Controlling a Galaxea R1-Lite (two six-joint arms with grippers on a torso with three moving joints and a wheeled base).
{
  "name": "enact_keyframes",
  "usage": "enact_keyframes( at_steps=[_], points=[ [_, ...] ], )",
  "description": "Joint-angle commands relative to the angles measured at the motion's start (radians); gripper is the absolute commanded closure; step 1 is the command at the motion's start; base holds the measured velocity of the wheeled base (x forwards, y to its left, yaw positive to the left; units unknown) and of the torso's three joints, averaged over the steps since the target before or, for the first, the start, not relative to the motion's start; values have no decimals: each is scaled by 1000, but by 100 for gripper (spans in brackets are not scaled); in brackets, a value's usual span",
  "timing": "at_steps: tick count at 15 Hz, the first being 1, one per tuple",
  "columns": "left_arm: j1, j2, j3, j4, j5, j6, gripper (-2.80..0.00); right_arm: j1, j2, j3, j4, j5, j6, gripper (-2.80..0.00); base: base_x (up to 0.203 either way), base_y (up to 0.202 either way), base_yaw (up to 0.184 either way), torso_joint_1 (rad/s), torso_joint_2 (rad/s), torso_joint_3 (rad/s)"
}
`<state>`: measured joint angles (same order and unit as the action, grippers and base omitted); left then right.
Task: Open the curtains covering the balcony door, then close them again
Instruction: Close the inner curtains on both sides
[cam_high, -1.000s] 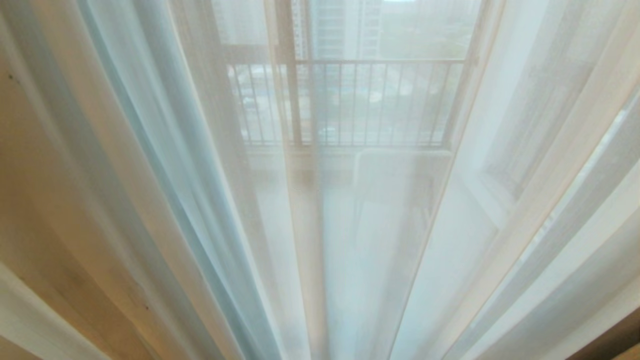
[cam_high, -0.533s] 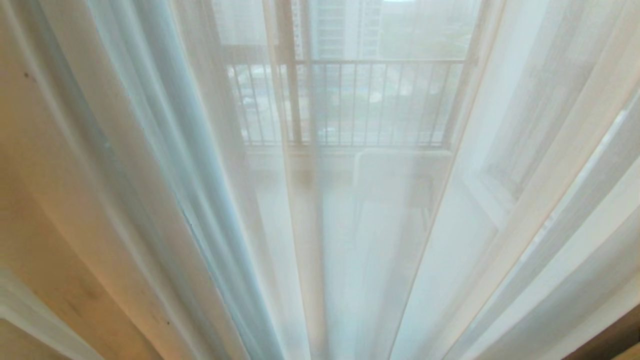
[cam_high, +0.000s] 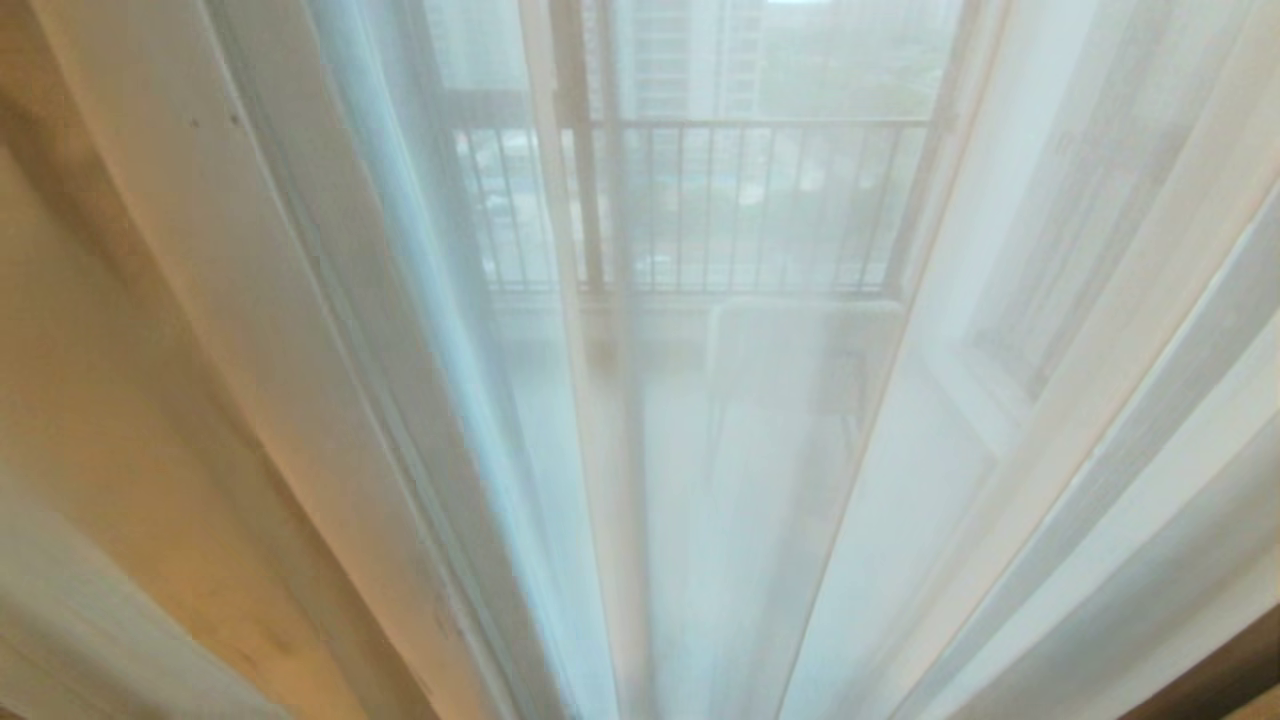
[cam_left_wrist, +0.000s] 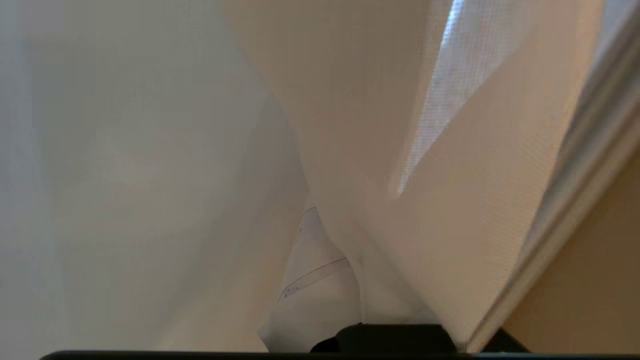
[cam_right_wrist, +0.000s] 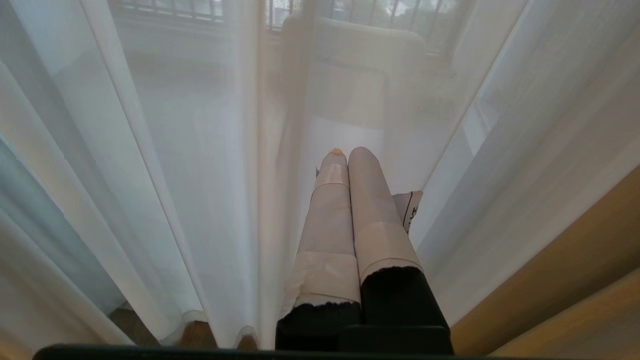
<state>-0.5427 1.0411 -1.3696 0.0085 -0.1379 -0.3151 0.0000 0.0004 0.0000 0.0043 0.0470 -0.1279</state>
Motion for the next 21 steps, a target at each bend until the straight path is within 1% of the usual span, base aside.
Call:
enact_keyframes(
  at_steps=[1, 3, 6, 8, 14, 21],
  points=[
    [-58, 18, 1, 1, -3, -2, 0, 0, 0, 0, 0, 1, -1, 0, 0, 0, 0, 0, 0, 0],
    [-133, 32, 0, 1, -5, 1, 0, 0, 0, 0, 0, 1, -1, 0, 0, 0, 0, 0, 0, 0],
    [-265, 69, 7, 0, -4, 53, 0, 0, 0, 0, 0, 1, -1, 0, 0, 0, 0, 0, 0, 0],
    [-310, 104, 9, -3, -3, 66, 0, 0, 0, 0, 0, 1, -1, 0, 0, 0, 0, 0, 0, 0],
    [-347, 157, 13, -4, -2, 57, 0, 0, 0, 0, 0, 1, -1, 0, 0, 0, 0, 0, 0, 0],
    [-347, 214, 39, -7, 9, 56, 0, 0, 0, 0, 0, 1, -1, 0, 0, 0, 0, 0, 0, 0]
  ],
)
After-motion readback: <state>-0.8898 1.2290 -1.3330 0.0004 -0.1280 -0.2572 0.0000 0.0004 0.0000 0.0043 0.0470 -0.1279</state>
